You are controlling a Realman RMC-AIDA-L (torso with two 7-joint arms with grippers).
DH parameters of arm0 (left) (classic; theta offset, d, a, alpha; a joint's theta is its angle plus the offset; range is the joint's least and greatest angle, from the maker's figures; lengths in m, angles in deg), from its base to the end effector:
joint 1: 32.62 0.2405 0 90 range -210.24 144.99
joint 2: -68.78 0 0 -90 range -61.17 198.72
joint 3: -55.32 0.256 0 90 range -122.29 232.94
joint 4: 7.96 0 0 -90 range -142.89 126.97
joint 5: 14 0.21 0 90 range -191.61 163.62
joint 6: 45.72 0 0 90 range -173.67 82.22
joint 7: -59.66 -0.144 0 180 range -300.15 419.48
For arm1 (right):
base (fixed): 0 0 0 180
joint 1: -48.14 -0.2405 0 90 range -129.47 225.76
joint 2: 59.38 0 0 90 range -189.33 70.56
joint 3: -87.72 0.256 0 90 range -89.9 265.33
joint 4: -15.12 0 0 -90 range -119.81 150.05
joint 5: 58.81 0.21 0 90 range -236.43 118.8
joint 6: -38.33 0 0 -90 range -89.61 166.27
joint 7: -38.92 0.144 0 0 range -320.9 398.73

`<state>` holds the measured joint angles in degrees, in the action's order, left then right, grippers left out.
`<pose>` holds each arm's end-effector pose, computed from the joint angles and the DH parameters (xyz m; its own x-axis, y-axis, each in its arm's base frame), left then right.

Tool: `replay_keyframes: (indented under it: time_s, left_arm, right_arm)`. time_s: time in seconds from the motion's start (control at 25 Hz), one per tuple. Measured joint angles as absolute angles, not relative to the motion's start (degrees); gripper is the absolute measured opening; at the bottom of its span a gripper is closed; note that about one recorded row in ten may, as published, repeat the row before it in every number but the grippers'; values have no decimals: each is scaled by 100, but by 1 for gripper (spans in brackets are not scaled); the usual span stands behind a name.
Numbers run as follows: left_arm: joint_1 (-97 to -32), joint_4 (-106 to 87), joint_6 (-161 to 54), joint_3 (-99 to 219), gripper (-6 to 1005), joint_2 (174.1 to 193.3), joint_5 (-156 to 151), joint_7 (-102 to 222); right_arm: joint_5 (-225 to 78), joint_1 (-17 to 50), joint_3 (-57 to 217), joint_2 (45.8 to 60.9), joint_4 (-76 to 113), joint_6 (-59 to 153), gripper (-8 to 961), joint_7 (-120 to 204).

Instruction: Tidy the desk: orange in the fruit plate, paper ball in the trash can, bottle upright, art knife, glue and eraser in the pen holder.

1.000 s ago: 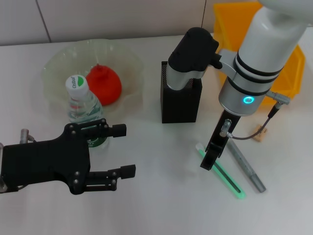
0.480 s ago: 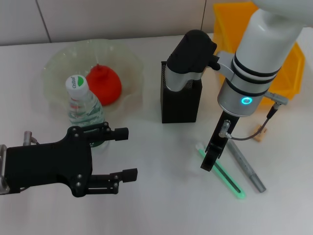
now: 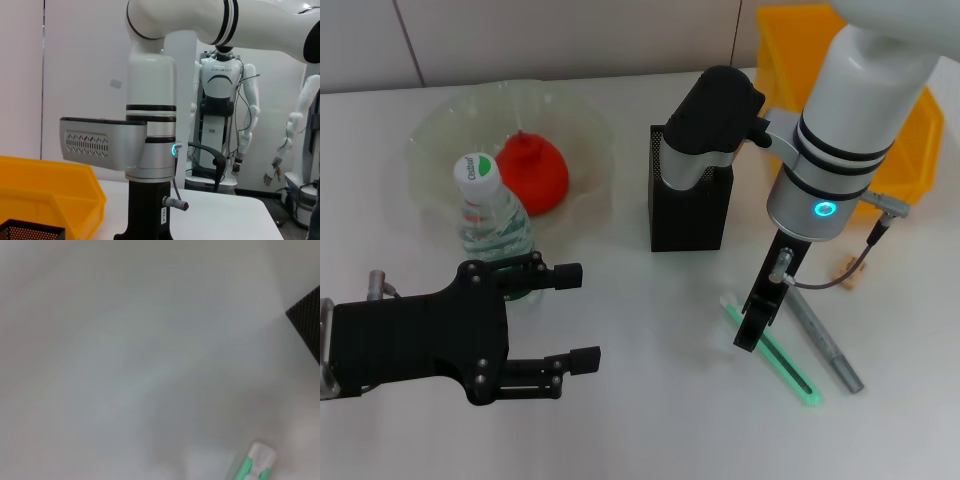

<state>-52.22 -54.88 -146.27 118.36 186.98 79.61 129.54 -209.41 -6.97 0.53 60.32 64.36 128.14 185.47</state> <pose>-0.2321 0.2718 -0.0026 0.7988 0.0882 0.5950 0.1282 -0.9914 -0.0251 0.1574 0.3671 -0.0595 0.6394 -0.5389 0.5484 -0.4459 -0.8410 -0.3065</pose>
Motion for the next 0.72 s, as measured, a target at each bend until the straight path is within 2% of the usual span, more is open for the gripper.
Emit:
replay_keyframes:
  time_s: [0.6,0.72]
  left_arm:
    - [-5212,-5490,-14627,11832,802,18699,7961,12953]
    - [-5206,-5490,-14627,11825,802,18699,7961,12953]
  right_arm:
    - [-20944,-679,-79,6032,6424,12700,638,18577]
    - [-20937,-674,-79,6035,6425,12700,588,18578]
